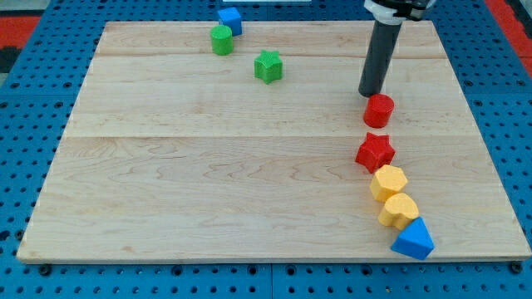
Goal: Place your arm in between the green blocks
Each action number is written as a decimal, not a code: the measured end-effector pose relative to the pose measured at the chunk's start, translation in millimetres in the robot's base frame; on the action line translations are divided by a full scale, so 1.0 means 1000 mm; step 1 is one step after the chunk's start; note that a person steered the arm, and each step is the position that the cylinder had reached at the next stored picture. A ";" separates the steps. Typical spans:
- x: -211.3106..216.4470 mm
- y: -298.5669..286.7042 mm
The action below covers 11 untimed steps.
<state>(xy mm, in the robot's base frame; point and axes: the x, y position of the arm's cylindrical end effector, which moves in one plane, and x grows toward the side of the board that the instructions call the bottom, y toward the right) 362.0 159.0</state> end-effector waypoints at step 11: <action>-0.053 -0.097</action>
